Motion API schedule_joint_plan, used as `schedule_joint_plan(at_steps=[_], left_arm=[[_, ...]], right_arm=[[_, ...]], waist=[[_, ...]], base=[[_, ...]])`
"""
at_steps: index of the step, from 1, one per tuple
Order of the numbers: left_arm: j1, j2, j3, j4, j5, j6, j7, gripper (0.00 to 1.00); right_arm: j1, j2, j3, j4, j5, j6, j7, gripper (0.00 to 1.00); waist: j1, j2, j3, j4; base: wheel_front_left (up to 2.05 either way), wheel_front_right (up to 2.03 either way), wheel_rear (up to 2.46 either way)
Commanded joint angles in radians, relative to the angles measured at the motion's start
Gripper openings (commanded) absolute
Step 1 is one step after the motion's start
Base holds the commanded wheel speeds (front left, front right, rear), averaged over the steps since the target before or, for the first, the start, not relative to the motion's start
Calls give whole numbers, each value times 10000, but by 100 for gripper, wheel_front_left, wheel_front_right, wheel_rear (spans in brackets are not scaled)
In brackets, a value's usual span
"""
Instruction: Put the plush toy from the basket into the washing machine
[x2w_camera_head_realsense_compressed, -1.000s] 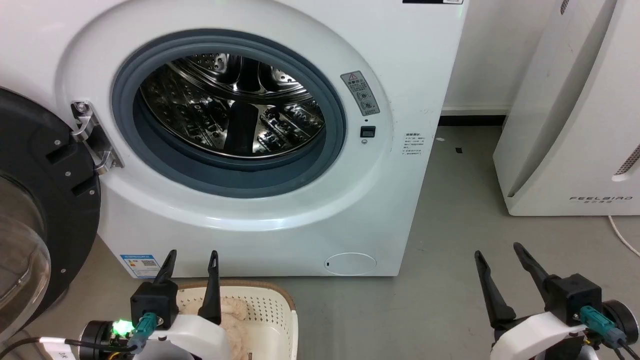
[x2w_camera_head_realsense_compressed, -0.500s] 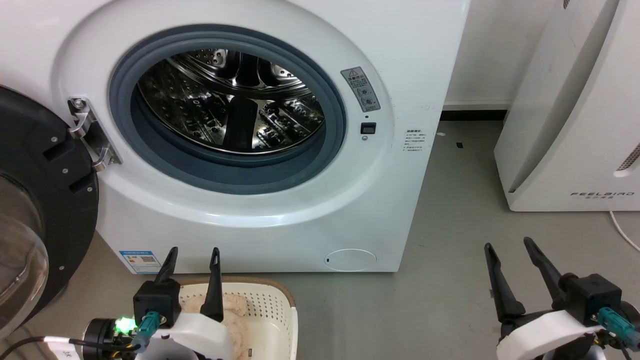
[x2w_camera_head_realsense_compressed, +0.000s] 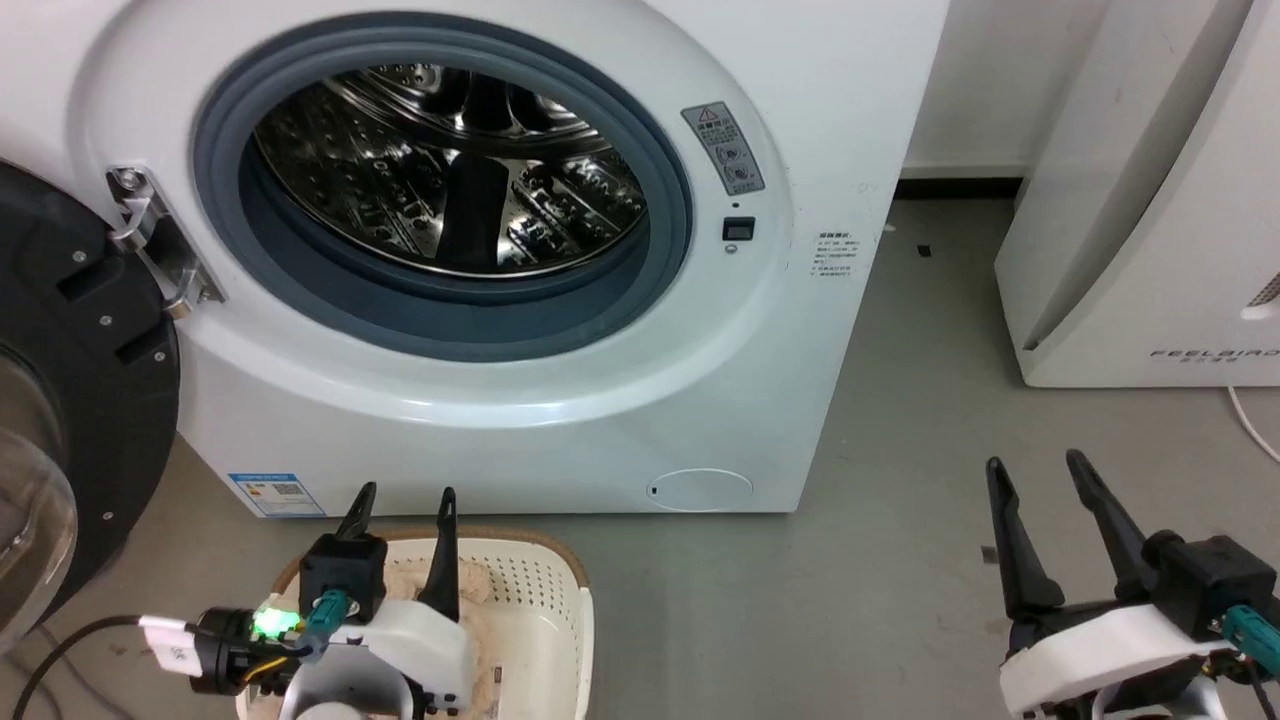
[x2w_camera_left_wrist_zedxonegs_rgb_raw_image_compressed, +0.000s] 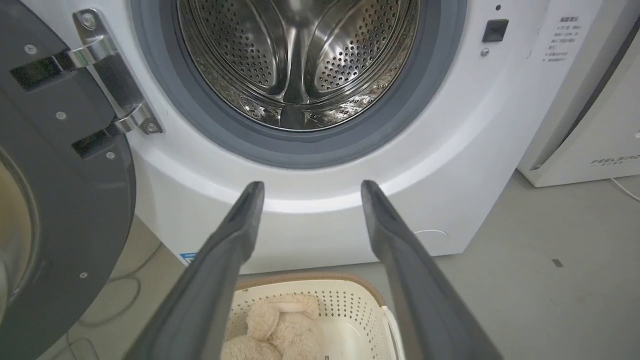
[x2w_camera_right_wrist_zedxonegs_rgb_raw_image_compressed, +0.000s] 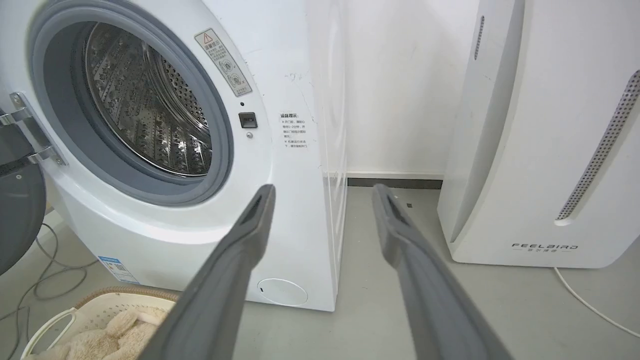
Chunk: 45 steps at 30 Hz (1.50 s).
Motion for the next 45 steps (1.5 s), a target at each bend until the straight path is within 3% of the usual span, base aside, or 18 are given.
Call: schedule_joint_plan(at_steps=[1,20,31,45], left_arm=[[-297,74,-78,317,67,-74,-112,100],[-2187,715,-660,3546,-17,-816,464,100],[-3108,1370,-1327,4917,-288,-964,1432,100],[-4593,2427,-2315,6397,119,-1021,2381,100]], right_arm=[[-215,-1,-19,-97,142,-3,-108,100],[-883,-2,-9,-247,782,-4,-483,100],[-1384,-2,52,-347,1259,-5,-713,100],[-2182,-3,-15,-668,1767,-6,-1005,100]], waist=[[0,0,127,-26],[0,0,1401,-352],[0,0,2452,-630],[0,0,4516,-982]], base=[[0,0,0],[0,0,0],[0,0,0],[0,0,0]])
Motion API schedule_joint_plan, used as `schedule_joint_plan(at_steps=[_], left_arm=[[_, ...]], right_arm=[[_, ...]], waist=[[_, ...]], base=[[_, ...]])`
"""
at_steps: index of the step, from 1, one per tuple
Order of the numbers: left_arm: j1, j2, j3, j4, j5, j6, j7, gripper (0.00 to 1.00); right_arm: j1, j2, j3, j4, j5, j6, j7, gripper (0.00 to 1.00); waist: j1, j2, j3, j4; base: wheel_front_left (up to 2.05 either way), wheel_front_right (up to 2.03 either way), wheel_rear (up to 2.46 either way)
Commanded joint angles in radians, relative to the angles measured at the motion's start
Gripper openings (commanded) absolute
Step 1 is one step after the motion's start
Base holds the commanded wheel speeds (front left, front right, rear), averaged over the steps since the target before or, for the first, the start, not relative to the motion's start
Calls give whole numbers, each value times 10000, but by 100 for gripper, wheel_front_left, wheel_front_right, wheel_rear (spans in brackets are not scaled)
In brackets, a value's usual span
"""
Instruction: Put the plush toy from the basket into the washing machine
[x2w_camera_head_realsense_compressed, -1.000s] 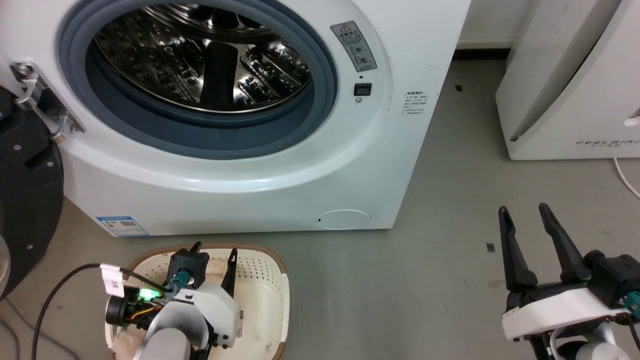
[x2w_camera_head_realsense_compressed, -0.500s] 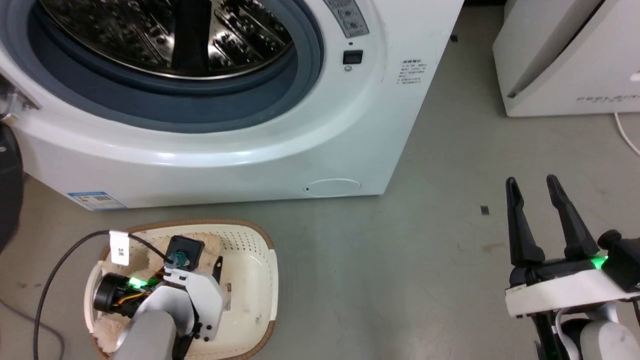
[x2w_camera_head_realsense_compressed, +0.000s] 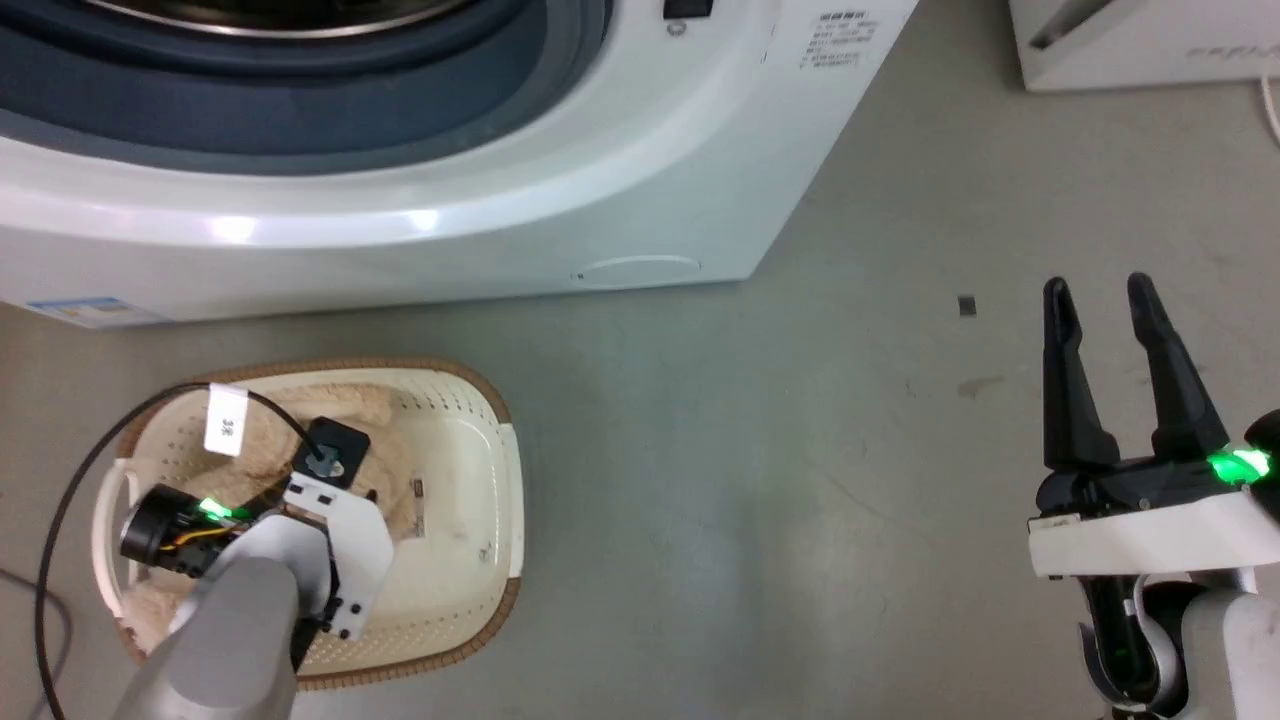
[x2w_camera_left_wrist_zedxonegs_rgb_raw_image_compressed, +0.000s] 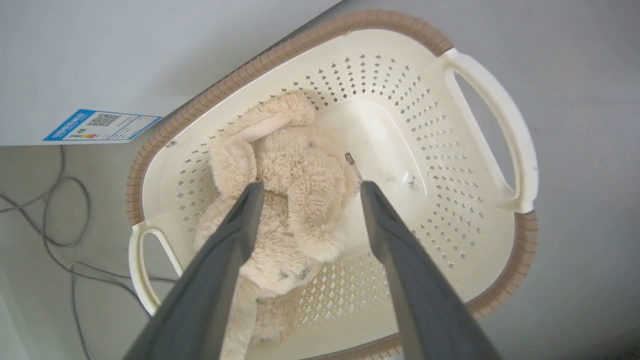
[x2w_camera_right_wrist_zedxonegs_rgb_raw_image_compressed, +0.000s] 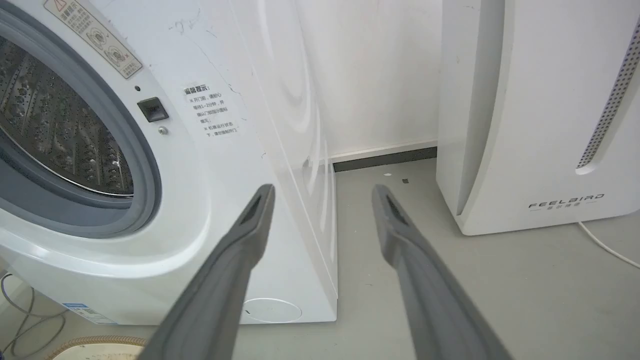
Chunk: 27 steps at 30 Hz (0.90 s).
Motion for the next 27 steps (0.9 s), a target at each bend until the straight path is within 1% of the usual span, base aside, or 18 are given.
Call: schedule_joint_plan(at_steps=[1,5,14,27], left_arm=[[-277,160,-87,246,42,21,90,100],[-665,403,-307,663,77,24,274,100],[-1653,834,-755,1595,29,-105,199,100],[-2797,1140,-1134,2940,-368,-107,-28,100]], right_arm=[[-237,-3,-8,-103,164,-4,-88,100],[-442,-3,-23,-215,277,-4,-172,100],[-888,-3,-141,-422,512,-5,-360,100],[-1411,-4,-228,-615,868,-6,-631,100]], waist=[[-1,0,437,-118],[-1,0,1021,-190],[-1,0,2280,-272],[-1,0,3592,-370]], base=[[0,0,0],[0,0,0],[0,0,0],[0,0,0]])
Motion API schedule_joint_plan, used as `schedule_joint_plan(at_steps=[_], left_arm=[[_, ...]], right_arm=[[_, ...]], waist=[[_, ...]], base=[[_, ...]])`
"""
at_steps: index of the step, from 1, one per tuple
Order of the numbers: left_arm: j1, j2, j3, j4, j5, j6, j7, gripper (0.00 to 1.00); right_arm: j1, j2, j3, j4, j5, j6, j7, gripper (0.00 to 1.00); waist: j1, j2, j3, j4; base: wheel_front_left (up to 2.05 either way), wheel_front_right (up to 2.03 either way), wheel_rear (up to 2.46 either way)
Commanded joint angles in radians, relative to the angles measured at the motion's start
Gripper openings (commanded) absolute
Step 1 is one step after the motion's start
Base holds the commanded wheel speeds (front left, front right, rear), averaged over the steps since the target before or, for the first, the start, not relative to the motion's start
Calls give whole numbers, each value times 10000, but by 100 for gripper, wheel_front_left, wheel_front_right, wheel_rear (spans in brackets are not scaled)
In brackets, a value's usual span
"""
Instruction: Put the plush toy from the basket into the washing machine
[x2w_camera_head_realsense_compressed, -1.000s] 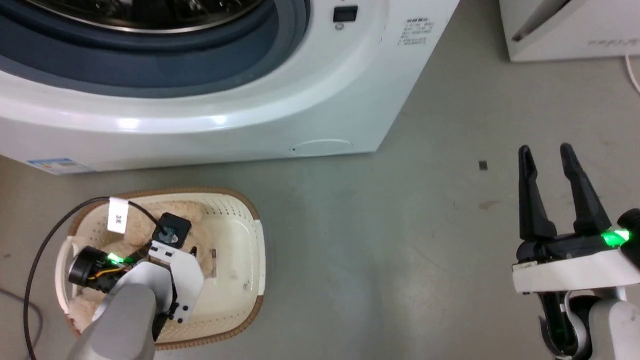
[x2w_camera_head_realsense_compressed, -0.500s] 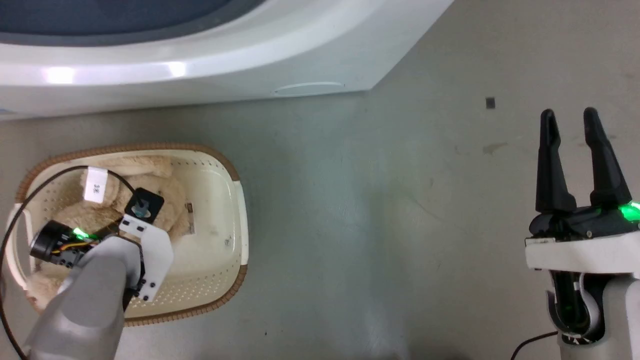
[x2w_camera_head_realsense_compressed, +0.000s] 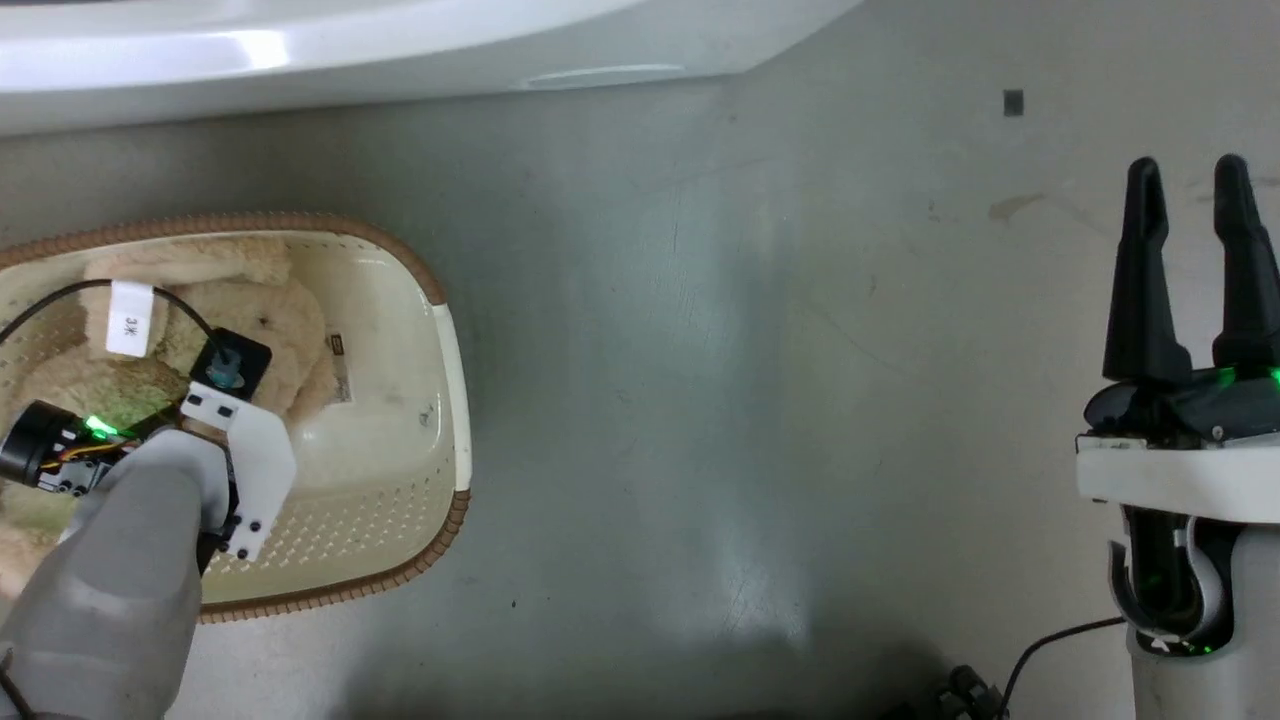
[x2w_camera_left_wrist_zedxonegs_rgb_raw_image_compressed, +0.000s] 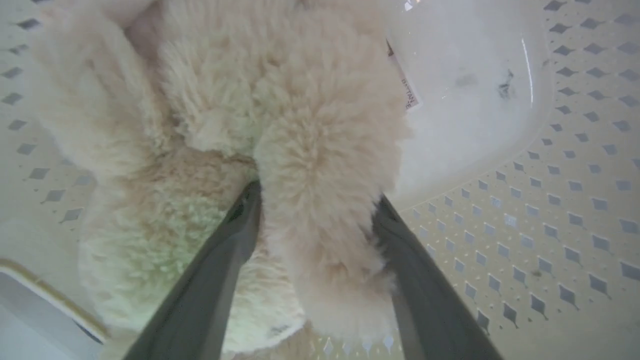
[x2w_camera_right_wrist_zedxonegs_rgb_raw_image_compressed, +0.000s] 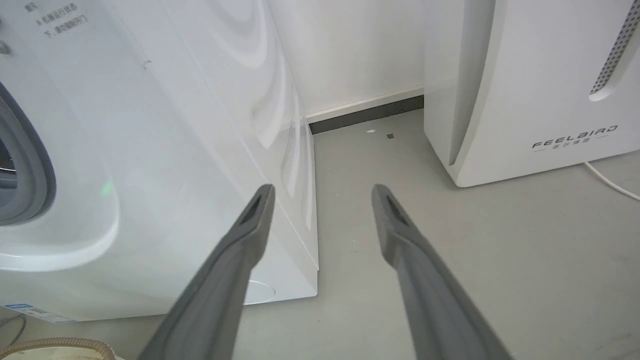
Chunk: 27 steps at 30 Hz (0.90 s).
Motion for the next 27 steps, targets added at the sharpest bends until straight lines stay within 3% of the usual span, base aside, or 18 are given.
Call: schedule_joint_plan(at_steps=[1,9,10,11,13,18,27], left_arm=[[-320,89,-118,284,-65,4,-10,100],[-1014,202,-465,1109,-240,33,234,100],[-1095,216,-507,1212,-279,-12,321,89],[-1180,242,-564,1315,-298,-43,381,47],[-1345,308,-704,1520,-305,-95,458,0],[-1733,446,-956,2022,-439,-228,533,0],[-1495,477,-1081,2022,-612,-336,125,0]], right_arm=[[-251,-4,-45,-96,106,-6,-119,100],[-537,-4,-111,-192,325,-7,-286,100],[-566,-4,-123,-198,354,-7,-307,100],[-596,-4,-133,-205,378,-7,-327,100],[-668,-4,-155,-214,423,-7,-369,100],[-843,-4,-266,-227,539,-7,-471,100],[-828,-4,-261,-45,474,-7,-471,100]], waist=[[-1,0,199,-25],[-1,0,841,-20],[-1,0,910,-18],[-1,0,982,-18],[-1,0,1125,-24],[-1,0,1385,-19],[-1,0,833,28]], base=[[0,0,0],[0,0,0],[0,0,0],[0,0,0],[0,0,0],[0,0,0],[0,0,0]])
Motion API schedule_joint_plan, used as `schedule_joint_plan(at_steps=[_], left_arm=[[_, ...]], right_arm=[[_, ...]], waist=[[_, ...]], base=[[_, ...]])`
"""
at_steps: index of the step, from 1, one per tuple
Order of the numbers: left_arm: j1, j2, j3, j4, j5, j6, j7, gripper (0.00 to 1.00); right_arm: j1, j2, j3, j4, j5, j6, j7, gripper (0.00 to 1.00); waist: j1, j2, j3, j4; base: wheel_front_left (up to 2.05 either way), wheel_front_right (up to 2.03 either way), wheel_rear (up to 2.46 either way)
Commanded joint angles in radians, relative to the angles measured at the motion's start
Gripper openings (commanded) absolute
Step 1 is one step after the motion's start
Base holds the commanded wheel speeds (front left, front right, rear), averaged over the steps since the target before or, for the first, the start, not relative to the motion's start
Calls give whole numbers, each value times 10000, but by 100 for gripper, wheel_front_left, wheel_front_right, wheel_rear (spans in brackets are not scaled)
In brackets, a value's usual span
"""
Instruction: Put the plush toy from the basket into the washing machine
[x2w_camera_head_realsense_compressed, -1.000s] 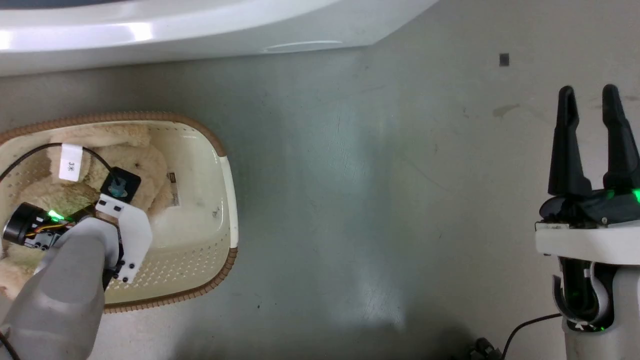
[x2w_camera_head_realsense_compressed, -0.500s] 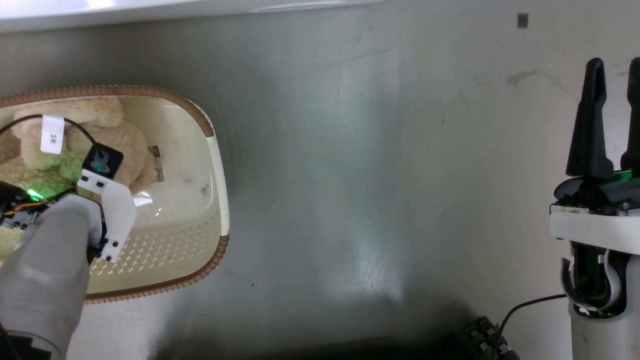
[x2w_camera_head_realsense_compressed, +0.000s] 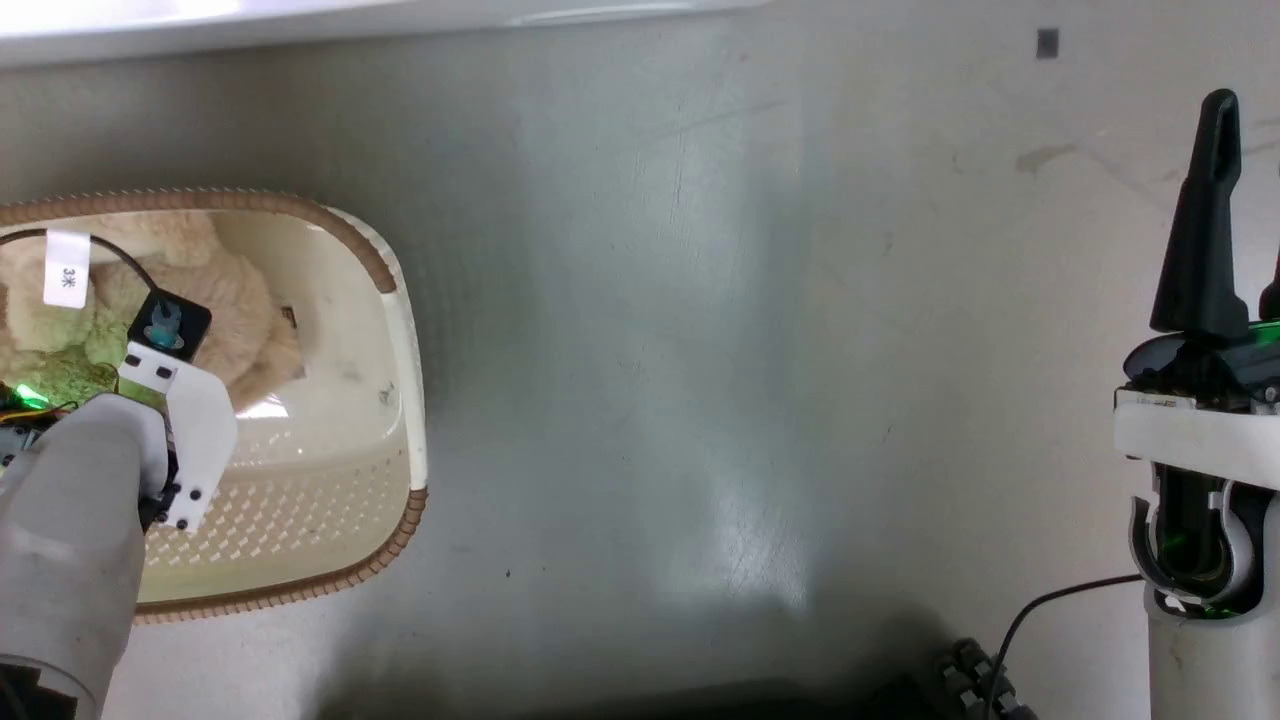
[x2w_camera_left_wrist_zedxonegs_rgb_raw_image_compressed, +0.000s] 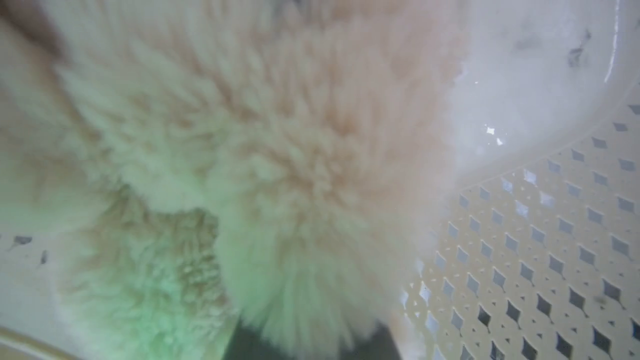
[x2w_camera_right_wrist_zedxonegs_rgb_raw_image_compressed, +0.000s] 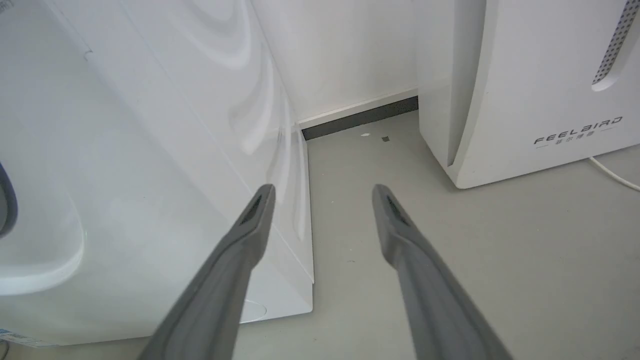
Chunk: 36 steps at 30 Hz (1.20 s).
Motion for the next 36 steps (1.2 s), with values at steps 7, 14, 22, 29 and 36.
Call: schedule_joint_plan(at_steps=[7,14,22,29,36], left_arm=[[480,-32,-114,36,-248,-80,-516,0],[1037,-482,-498,36,-389,-139,-1110,0],[1780,-1182,-1298,36,-1111,-147,-1706,0],[2533,-1621,-1955,-178,-2057,-148,-2508,0],[3081,-1809,-2192,-413,-2649,-149,-3496,0]], right_arm=[[72,-4,1,354,40,-7,-49,100],[629,-4,-66,841,5,-7,-49,100],[1569,-4,-350,1409,-89,-7,-49,100],[2611,-4,-614,1808,-223,-7,-49,100],[3391,-4,-744,1963,-267,-7,-49,100]], waist=[[-1,0,-1062,114],[-1,0,-2479,341],[-1,0,-4359,817],[-1,0,-6097,1347],[-1,0,-7297,1659]], base=[[0,0,0],[0,0,0],[0,0,0],[0,0,0],[0,0,0]])
